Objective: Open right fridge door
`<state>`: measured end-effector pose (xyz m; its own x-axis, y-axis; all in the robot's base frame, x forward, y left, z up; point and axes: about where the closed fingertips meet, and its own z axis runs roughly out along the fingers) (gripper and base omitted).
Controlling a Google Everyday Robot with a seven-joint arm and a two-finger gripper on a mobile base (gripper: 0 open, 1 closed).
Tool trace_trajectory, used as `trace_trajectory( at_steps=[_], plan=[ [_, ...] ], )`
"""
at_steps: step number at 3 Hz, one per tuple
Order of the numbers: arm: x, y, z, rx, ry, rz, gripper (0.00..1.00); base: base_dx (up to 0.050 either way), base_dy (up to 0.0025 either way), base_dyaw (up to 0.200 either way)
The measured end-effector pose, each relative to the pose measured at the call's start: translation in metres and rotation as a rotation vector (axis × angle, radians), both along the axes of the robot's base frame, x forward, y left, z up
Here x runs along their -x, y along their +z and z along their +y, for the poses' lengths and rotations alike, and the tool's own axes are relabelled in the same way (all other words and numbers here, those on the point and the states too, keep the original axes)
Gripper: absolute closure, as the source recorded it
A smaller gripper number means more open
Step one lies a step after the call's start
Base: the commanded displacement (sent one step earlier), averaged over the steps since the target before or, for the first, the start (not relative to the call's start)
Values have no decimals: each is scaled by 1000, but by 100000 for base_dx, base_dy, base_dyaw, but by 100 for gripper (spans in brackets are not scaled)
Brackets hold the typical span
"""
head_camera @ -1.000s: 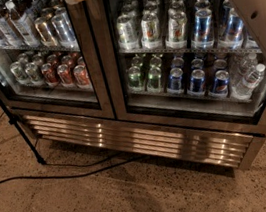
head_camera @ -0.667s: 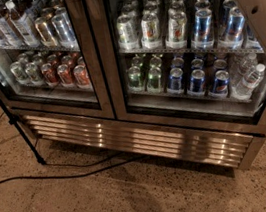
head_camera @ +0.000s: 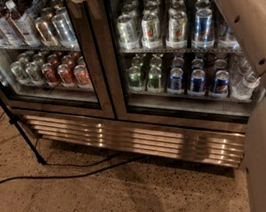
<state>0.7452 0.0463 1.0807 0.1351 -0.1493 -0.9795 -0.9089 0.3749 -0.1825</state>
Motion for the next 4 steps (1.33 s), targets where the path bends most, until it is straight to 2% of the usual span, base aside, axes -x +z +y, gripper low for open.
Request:
trace_trajectory(
  at_steps=[1,2,4],
  plan=[
    [1,-1,-1,-2,1,4,0,0,0,0],
    [5,-17,5,-2,20,44,0,0,0,0],
    [10,-34,13,0,50,86,0,0,0,0]
  ],
)
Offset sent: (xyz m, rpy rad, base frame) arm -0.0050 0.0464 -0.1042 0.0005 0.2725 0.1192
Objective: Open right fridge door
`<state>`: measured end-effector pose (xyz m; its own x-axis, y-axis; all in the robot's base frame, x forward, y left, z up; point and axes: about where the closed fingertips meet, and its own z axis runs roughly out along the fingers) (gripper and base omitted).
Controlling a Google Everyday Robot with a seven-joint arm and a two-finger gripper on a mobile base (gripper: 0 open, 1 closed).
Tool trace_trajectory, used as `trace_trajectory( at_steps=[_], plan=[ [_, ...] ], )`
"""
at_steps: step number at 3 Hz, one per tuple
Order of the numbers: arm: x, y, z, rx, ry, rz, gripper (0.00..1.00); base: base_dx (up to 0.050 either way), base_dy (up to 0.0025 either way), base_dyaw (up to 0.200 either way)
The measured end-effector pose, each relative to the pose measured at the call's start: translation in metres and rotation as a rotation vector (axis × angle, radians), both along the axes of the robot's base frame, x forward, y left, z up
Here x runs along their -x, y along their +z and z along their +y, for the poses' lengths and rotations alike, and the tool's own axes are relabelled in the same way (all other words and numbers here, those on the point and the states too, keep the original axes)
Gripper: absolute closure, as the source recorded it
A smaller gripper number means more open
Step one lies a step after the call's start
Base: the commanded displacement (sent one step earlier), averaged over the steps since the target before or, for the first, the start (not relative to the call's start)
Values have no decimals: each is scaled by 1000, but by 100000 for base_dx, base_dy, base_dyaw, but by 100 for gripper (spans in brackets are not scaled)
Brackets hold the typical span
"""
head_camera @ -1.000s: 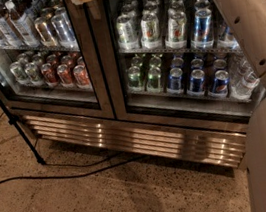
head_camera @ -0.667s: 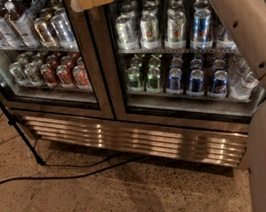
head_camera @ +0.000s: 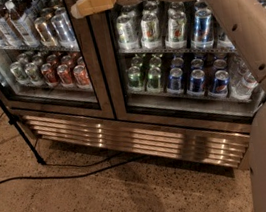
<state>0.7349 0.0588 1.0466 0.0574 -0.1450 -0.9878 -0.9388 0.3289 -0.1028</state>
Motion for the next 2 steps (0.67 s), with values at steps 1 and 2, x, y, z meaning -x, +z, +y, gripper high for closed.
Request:
trace_trajectory(
  at_steps=[1,2],
  plan=[
    [1,0,-1,0,0,0,0,0,0,0],
    [3,-3,2,-1,11,8,0,0,0,0]
  ],
)
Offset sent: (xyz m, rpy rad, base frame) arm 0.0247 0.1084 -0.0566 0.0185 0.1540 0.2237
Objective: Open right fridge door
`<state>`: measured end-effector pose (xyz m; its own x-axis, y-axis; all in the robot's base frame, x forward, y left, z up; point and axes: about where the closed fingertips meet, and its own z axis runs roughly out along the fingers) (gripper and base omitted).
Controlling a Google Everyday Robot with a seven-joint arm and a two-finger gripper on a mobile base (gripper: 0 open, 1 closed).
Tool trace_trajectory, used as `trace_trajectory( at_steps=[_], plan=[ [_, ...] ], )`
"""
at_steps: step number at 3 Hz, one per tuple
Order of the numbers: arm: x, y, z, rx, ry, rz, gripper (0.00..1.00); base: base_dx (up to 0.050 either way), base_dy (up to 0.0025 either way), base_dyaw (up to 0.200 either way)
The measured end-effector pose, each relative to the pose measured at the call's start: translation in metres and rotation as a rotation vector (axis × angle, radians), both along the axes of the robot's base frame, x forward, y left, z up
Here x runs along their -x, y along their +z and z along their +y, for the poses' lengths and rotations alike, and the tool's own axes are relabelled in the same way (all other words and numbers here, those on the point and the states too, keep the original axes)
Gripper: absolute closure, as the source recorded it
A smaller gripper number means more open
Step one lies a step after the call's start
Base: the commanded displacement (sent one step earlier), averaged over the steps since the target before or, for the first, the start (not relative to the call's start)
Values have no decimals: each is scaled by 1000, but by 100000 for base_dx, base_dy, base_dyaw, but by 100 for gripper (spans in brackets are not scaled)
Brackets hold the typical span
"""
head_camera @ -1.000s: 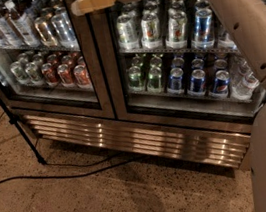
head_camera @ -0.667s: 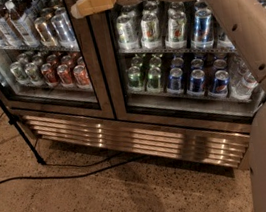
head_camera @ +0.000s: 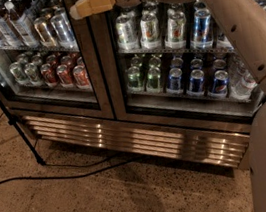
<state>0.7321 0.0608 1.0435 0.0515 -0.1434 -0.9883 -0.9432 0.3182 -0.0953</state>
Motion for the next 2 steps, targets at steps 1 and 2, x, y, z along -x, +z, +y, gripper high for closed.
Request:
trace_trajectory(
  at_steps=[1,2],
  plan=[
    [2,-2,2,0,8,5,0,0,0,0],
    [4,-1,4,1,17,6,0,0,0,0]
  ],
)
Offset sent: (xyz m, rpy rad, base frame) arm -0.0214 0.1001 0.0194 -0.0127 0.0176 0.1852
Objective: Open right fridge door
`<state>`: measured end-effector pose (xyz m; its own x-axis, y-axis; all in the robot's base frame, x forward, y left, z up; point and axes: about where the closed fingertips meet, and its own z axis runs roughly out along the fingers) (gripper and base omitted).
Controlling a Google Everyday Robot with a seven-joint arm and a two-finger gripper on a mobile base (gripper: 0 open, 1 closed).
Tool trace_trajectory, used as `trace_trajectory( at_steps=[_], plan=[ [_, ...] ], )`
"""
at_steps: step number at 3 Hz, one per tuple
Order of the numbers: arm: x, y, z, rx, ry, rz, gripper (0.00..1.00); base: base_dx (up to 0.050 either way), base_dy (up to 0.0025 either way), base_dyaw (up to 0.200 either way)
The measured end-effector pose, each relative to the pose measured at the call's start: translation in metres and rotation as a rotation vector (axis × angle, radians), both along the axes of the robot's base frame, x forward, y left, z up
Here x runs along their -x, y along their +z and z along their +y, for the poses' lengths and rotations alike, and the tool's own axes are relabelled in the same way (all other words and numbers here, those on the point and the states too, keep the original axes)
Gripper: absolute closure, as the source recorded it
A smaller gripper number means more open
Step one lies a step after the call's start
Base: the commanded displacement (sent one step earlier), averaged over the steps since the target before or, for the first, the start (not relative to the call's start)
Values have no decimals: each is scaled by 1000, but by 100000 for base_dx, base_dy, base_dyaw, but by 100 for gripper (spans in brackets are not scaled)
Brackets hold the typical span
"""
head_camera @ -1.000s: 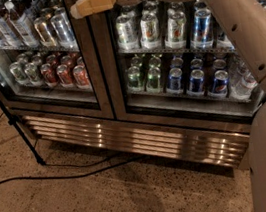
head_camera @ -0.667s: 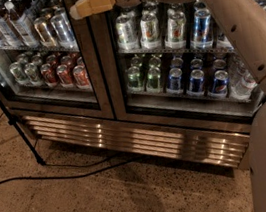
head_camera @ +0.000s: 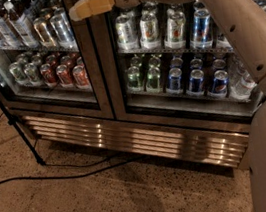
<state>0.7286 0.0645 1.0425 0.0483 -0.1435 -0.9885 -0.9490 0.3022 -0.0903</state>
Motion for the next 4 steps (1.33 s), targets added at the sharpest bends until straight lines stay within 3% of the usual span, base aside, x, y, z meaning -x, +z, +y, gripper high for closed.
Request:
trace_trajectory(
  at_steps=[4],
  plan=[
    [3,6,1,11,17,1,0,0,0,0]
  ],
)
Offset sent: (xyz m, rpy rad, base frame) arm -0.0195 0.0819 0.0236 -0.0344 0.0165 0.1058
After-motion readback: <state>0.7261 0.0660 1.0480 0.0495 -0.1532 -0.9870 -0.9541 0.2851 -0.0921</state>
